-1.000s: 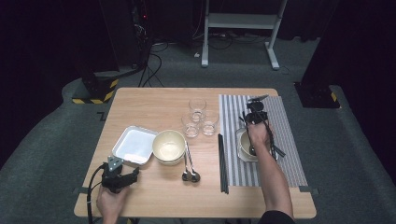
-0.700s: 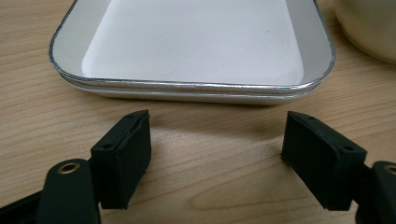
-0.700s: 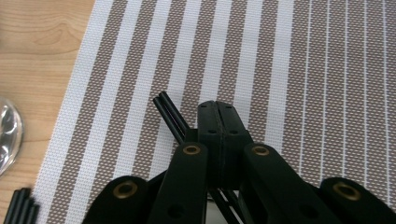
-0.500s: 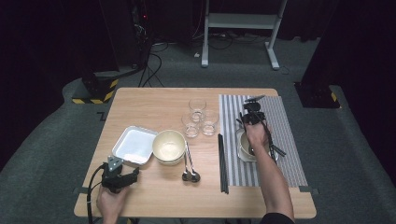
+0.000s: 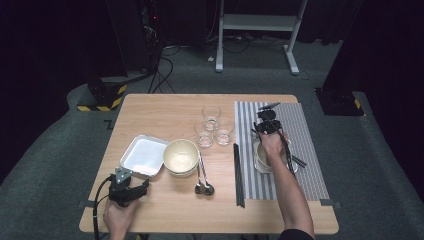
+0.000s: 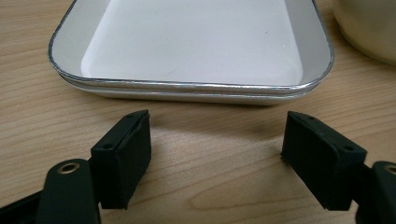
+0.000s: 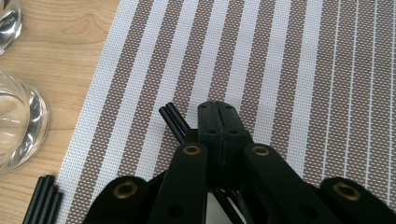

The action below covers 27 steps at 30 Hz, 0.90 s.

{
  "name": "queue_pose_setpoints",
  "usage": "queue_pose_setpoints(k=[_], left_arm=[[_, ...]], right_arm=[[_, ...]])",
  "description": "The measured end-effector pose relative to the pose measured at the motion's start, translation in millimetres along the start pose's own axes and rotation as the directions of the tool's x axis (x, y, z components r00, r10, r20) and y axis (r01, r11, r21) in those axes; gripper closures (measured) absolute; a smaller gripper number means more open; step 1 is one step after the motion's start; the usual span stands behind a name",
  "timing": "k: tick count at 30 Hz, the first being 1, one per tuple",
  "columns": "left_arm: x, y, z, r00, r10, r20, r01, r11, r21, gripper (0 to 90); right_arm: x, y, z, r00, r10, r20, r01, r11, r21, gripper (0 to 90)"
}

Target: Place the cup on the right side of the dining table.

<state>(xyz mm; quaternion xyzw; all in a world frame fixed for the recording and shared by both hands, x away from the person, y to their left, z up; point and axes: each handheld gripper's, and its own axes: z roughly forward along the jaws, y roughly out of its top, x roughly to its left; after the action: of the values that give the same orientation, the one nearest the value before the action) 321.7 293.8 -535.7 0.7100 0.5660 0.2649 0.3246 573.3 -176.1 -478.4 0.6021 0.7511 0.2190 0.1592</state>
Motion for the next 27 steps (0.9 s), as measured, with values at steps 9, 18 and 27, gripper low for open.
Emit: queue_pose_setpoints(k=[9, 18, 27], left_arm=[[0.1, -0.1, 0.0, 1.0, -0.002, 0.002, 0.002, 1.0, -0.001, 24.1], [0.2, -0.1, 0.0, 1.0, -0.002, 0.005, 0.002, 1.0, -0.001, 24.1], [0.3, -0.1, -0.1, 1.0, 0.0, 0.005, 0.0, 1.0, -0.002, 24.1]], right_arm=[[4.5, 0.5, -0.8, 0.9999, -0.001, -0.013, 0.001, 1.0, 0.001, 90.0], [7.6, -0.5, -1.6, 0.9997, 0.008, -0.023, -0.007, 1.0, 0.012, 90.0], [11.6, -2.1, -3.2, 0.9991, 0.017, -0.038, -0.017, 1.0, 0.016, 90.0]])
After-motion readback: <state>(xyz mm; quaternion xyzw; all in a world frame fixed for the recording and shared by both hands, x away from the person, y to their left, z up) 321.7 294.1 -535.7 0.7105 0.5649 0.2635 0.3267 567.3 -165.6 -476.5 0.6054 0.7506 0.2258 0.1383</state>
